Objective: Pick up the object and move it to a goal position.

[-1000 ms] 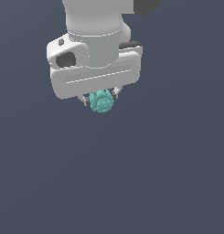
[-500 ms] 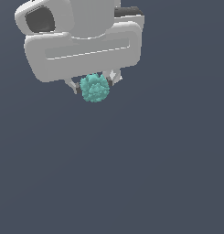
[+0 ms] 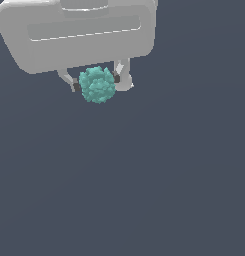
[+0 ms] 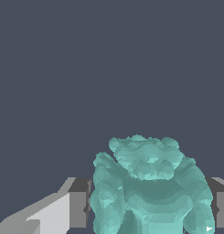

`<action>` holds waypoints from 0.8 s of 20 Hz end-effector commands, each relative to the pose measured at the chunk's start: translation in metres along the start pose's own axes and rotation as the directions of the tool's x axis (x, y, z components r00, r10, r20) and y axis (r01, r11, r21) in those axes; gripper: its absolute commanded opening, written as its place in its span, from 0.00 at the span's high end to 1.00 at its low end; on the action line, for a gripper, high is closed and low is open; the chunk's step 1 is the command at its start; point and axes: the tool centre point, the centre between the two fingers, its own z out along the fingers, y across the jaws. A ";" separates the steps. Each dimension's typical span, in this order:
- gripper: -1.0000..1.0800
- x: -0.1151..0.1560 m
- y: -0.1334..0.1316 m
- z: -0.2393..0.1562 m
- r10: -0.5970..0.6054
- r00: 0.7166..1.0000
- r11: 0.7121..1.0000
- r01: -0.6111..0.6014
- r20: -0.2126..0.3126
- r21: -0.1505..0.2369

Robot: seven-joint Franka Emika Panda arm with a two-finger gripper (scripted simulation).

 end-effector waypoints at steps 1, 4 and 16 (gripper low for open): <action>1.00 0.001 0.002 -0.005 0.000 1.000 1.000 0.000 0.000 0.000; 1.00 0.002 0.003 -0.009 0.000 1.000 1.000 0.000 0.000 0.000; 1.00 0.004 0.005 -0.015 0.000 1.000 1.000 0.000 0.000 0.000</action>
